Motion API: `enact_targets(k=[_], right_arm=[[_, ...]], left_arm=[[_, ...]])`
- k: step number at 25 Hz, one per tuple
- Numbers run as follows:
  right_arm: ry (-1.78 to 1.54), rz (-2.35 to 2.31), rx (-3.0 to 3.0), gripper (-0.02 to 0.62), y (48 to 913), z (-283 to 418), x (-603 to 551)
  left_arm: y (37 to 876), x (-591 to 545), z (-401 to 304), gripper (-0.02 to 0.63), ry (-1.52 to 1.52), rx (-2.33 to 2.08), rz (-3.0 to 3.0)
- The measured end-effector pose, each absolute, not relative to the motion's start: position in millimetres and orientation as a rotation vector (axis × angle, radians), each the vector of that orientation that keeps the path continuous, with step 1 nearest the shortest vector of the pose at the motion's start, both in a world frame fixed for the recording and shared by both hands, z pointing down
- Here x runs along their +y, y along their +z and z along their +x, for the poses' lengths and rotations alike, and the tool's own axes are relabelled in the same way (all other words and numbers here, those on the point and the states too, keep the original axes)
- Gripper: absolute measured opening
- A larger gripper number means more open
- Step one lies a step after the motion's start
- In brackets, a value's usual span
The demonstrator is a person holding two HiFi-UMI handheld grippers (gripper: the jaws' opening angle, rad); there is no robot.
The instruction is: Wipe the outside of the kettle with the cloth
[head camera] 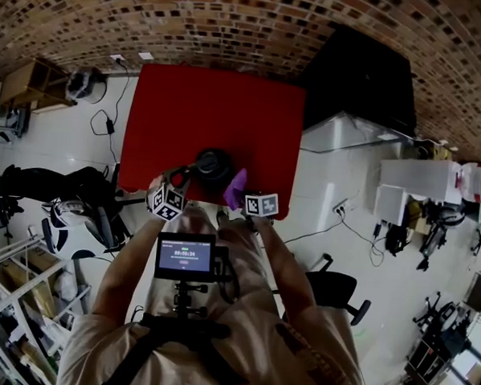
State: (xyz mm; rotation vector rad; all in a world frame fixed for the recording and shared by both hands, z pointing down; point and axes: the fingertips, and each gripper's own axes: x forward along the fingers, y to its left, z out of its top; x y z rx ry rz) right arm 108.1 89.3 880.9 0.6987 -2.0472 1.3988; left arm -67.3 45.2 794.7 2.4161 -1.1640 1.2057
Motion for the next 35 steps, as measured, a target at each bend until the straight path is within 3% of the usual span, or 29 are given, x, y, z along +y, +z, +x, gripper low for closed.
enact_targets(k=[6, 24, 35], right_arm=[[1.38, 0.638, -1.985, 0.097, 909, 83, 98], [1.362, 0.639, -1.932, 0.095, 926, 79, 65], [1.242, 0.83, -1.753, 0.095, 965, 153, 67]], left_arm=[[795, 70, -52, 0.109, 1.28, -1.1, 2.413], [787, 70, -41, 0.104, 1.13, -1.084, 2.404], [788, 71, -40, 0.106, 1.078, -1.09, 2.407]])
